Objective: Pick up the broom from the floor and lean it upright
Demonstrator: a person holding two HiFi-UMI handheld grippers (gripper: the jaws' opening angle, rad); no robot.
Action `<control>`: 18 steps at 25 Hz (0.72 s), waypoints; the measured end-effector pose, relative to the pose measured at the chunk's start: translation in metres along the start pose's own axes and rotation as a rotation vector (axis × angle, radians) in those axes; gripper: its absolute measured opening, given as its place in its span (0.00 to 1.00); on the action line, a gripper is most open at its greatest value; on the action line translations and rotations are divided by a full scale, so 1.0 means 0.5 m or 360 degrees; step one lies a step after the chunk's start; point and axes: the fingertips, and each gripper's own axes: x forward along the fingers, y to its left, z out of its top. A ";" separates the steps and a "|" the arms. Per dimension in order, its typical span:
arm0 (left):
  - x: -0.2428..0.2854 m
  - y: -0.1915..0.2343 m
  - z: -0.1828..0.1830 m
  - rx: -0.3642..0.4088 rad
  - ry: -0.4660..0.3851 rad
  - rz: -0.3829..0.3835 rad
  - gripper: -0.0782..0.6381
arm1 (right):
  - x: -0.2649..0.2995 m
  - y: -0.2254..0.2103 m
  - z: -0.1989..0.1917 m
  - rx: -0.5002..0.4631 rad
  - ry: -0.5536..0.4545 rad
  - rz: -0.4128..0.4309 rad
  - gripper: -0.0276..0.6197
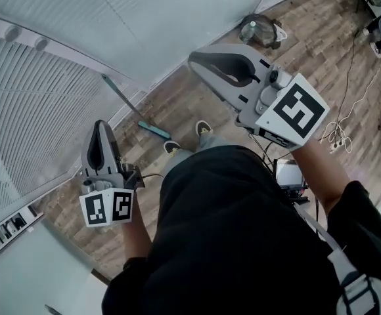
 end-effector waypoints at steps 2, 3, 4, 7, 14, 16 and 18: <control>-0.007 -0.018 -0.003 -0.0017 0.0003 0.0014 0.14 | -0.016 -0.006 -0.003 0.0013 -0.0029 -0.0027 0.08; -0.007 -0.028 -0.005 -0.0015 0.0005 0.0011 0.14 | -0.023 -0.012 -0.007 0.0008 -0.0029 -0.0038 0.07; -0.007 -0.039 -0.007 -0.0011 0.0009 0.0001 0.14 | -0.031 -0.020 -0.012 0.0001 -0.0022 -0.0050 0.07; -0.002 -0.059 -0.013 0.0005 0.0022 -0.0011 0.14 | -0.046 -0.045 -0.021 0.0008 -0.0014 -0.0076 0.07; 0.012 -0.050 0.010 0.0015 -0.0027 0.0071 0.14 | -0.051 -0.082 -0.002 -0.0012 -0.0072 -0.0083 0.07; 0.020 -0.052 0.014 0.0025 -0.0034 0.0074 0.14 | -0.056 -0.098 -0.004 -0.0006 -0.0073 -0.0108 0.07; 0.026 -0.053 0.014 0.0031 -0.0038 0.0074 0.14 | -0.058 -0.108 -0.007 0.0004 -0.0073 -0.0119 0.07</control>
